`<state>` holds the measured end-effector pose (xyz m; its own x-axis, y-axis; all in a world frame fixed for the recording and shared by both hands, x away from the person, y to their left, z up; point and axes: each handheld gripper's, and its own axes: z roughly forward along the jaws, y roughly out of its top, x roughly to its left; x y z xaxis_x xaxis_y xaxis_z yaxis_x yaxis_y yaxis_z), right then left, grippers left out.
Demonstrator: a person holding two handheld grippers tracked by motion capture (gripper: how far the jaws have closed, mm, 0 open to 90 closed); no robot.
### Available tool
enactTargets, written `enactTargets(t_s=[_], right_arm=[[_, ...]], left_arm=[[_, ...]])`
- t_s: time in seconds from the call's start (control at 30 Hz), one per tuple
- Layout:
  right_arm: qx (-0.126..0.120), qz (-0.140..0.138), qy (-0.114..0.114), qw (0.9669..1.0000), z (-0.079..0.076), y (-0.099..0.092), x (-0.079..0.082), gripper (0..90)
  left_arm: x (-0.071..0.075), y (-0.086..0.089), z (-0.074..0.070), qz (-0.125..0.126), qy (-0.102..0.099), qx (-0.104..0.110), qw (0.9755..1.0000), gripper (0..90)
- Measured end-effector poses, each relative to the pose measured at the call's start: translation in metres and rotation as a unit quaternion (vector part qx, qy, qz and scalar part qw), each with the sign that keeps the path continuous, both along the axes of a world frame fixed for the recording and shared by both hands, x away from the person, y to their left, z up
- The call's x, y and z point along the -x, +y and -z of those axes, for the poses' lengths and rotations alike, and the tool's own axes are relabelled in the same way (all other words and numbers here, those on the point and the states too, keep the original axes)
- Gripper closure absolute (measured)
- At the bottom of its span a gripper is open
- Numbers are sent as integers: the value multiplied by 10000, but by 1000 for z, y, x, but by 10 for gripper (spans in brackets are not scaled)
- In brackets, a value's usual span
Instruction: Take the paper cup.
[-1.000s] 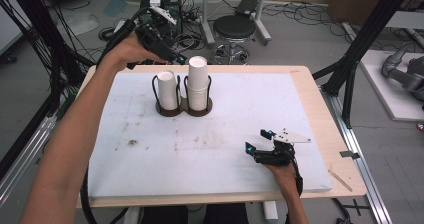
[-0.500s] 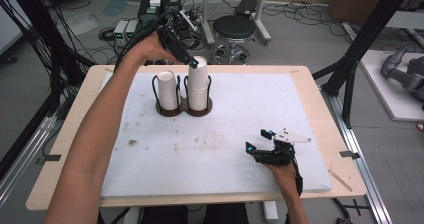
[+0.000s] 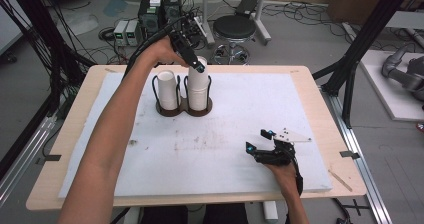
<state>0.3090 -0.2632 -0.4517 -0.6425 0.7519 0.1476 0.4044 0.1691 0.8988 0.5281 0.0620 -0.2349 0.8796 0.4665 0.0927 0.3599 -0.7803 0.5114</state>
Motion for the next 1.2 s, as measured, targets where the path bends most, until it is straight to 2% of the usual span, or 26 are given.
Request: enactTargets(t_s=[0.13, 0.3, 0.37, 0.47, 0.5, 0.6, 0.63, 1.2], right_arm=[[-5, 6, 12, 10000, 0, 0, 0, 175], [-5, 2, 34, 10000, 0, -1, -2, 175], [-17, -8, 43, 10000, 0, -1, -2, 175], [-32, -6, 23, 10000, 0, -1, -2, 175], [-37, -7, 22, 10000, 0, -1, -2, 174], [-37, -6, 25, 10000, 0, -1, -2, 175], [-26, -5, 28, 10000, 0, -1, -2, 175], [-40, 4, 63, 10000, 0, -1, -2, 175]], left_arm=[[-1, -3, 3, 11, 86, 36, 10000, 189], [-4, -10, 8, -25, 180, -20, 9998, 199], [-6, -12, 10, -147, 260, -12, 9996, 204], [-8, -12, 11, -255, 275, -37, 9993, 239], [-9, -12, 12, -326, 350, 13, 9989, 249], [-9, -12, 13, -403, 369, 6, 9985, 272], [-9, -13, 14, -427, 372, -50, 9984, 321], [-9, -14, 13, -500, 406, -67, 9979, 335]])
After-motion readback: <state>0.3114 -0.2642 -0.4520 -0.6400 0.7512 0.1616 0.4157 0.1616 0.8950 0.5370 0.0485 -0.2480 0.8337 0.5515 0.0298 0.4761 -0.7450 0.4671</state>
